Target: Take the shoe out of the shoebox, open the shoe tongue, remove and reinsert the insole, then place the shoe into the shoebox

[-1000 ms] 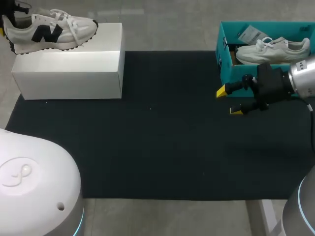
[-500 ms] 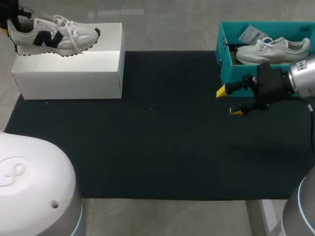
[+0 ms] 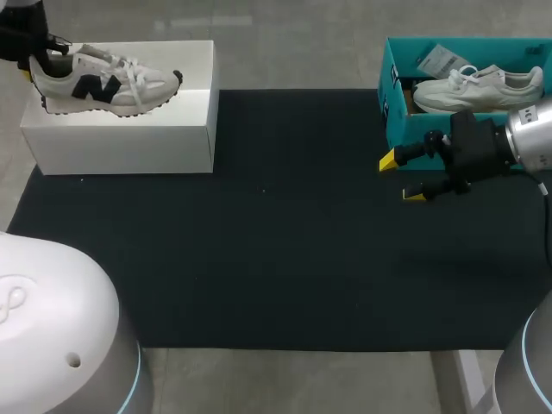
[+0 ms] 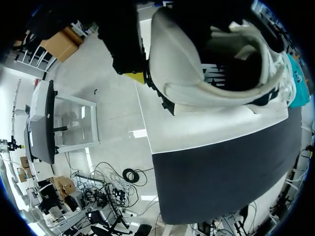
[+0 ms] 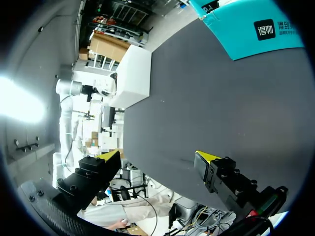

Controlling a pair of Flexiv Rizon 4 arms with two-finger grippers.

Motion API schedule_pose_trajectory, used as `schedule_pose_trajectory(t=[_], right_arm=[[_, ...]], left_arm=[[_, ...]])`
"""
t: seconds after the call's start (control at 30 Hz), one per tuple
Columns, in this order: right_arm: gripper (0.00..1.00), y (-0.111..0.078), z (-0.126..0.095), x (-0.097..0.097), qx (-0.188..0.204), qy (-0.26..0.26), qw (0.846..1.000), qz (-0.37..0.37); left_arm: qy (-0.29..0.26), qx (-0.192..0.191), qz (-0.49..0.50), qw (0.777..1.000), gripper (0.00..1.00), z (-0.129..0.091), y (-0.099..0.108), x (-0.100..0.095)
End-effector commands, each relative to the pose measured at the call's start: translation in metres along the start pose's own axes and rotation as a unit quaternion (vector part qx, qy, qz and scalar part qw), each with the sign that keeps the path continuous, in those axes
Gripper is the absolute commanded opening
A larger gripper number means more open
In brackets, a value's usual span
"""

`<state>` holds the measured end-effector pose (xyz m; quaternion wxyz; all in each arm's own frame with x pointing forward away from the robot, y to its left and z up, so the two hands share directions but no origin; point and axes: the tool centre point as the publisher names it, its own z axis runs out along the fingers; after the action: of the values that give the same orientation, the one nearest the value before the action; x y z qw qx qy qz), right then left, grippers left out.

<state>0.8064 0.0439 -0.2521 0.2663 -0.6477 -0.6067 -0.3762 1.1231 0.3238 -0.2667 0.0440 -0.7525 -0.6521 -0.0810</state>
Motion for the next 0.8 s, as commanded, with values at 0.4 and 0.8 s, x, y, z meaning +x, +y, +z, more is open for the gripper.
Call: schedule_pose_trajectory(t=[0.4,0.8], right_arm=[[1.00,-0.001,0.001,0.001,-0.001,-0.002,1.000,0.001],[1.00,-0.001,0.001,0.001,-0.001,-0.002,1.000,0.001]], left_arm=[[-0.011,0.005,0.022,1.000,0.00,0.068,-0.014,-0.019],[-0.006,0.014,0.015,1.000,0.00,0.110,-0.023,-0.038]])
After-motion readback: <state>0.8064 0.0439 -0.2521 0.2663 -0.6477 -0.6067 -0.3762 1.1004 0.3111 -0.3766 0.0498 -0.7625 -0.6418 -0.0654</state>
